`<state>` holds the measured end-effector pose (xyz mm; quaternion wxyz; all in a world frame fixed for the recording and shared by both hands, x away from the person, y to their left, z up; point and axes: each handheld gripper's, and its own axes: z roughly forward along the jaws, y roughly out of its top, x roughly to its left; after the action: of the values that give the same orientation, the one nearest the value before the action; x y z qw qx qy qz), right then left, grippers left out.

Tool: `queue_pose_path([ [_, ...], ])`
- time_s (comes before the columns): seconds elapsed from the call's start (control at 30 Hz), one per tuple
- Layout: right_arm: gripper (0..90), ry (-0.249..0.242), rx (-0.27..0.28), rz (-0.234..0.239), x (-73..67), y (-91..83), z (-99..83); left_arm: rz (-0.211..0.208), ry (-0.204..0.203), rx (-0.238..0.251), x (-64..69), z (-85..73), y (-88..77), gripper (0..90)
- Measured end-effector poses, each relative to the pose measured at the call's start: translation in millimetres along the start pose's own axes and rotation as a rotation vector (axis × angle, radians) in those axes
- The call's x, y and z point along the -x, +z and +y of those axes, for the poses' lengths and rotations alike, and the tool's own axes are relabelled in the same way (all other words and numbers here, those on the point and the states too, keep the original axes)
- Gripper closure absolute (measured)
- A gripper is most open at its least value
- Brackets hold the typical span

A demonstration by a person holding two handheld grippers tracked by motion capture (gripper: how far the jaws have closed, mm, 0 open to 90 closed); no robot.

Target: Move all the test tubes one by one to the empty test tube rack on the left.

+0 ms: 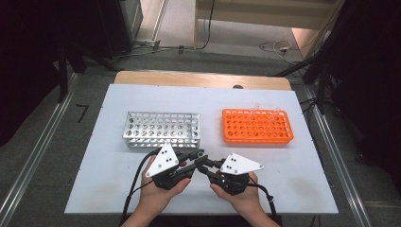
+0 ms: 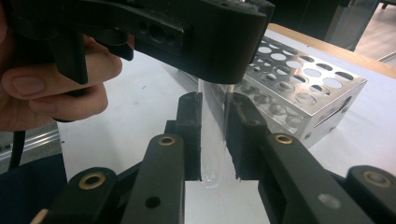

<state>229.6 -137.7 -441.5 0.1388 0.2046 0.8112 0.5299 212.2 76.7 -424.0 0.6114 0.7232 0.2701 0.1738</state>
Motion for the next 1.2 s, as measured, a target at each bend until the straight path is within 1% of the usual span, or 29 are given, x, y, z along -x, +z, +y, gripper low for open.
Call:
queue_pose_path([
  [0.03,71.8,0.003,0.000,0.004,0.3,0.1,-0.1,0.000,-0.001,0.002,-0.1,0.0,-0.1,75.8],
  [0.17,53.6,0.018,0.002,0.006,1.2,1.3,-0.4,0.012,-0.011,0.012,-3.1,0.8,-2.5,75.8],
  [0.2,49.0,0.015,0.005,0.004,1.2,1.1,-0.2,0.012,-0.011,0.012,-3.1,0.8,-2.5,75.8],
  [0.27,39.0,0.022,0.013,0.017,1.4,0.6,0.3,0.014,-0.016,0.014,-4.6,0.9,-3.3,75.8],
  [0.3,39.0,0.022,0.013,0.017,1.4,0.6,0.3,0.015,-0.018,0.015,-5.0,0.9,-3.6,75.8],
  [0.33,28.4,0.026,0.010,0.023,1.5,0.3,1.0,0.017,-0.018,0.016,-5.4,1.0,-3.9,75.8],
  [0.37,28.4,0.026,0.010,0.023,1.5,0.3,1.0,0.020,-0.019,0.018,-5.6,1.1,-4.1,75.8],
  [0.4,20.2,0.027,0.017,0.039,2.4,-1.0,0.9,0.021,-0.020,0.018,-5.9,1.3,-4.5,75.8],
  [0.43,20.2,0.027,0.017,0.039,2.4,-1.0,0.9,0.021,-0.020,0.018,-6.3,1.4,-4.9,75.8],
  [0.47,16.5,0.035,0.022,0.052,3.0,-1.8,0.8,0.024,-0.020,0.020,-6.8,1.6,-5.3,75.8],
  [0.5,8.6,0.043,0.027,0.061,5.0,-4.2,0.3,0.027,-0.023,0.023,-7.4,1.7,-5.8,75.8],
  [0.53,8.6,0.043,0.027,0.061,5.0,-4.2,0.3,0.029,-0.025,0.024,-8.3,2.1,-6.7,75.8],
  [0.6,3.4,0.043,0.025,0.066,7.9,-7.9,-0.7,0.033,-0.031,0.033,-10.1,3.0,-8.3,75.8],
  [0.67,0.2,0.034,0.027,0.073,12.5,-13.0,-2.9,0.037,-0.031,0.035,-11.6,4.3,-9.6,75.7],
  [0.73,0.0,0.052,0.035,0.082,19.2,-19.3,-5.5,0.041,-0.031,0.038,-13.4,5.3,-11.0,75.8],
  [0.77,0.0,0.055,0.036,0.076,22.3,-22.4,-6.5,0.045,-0.031,0.037,-14.5,5.9,-11.7,75.8],
  [0.8,0.0,0.053,0.037,0.057,26.2,-26.0,-7.7,0.046,-0.029,0.035,-15.1,6.2,-12.0,75.8],
  [0.9,0.0,0.049,0.035,0.020,34.4,-34.4,-10.2,0.054,-0.030,0.036,-18.7,7.3,-12.9,75.8],
  [1.0,0.0,0.068,0.042,-0.013,44.2,-43.7,-12.2,0.057,-0.036,0.041,-23.5,8.8,-12.4,75.7],
  [1.07,0.0,0.083,0.053,-0.028,50.6,-49.3,-13.0,0.058,-0.044,0.043,-26.8,10.3,-11.5,75.7],
  [1.13,0.0,0.101,0.060,-0.039,56.4,-54.4,-13.7,0.062,-0.043,0.046,-29.9,11.8,-10.5,75.8],
  [1.2,0.0,0.102,0.058,-0.057,60.5,-58.8,-15.0,0.068,-0.044,0.048,-32.8,13.7,-9.5,75.8],
])
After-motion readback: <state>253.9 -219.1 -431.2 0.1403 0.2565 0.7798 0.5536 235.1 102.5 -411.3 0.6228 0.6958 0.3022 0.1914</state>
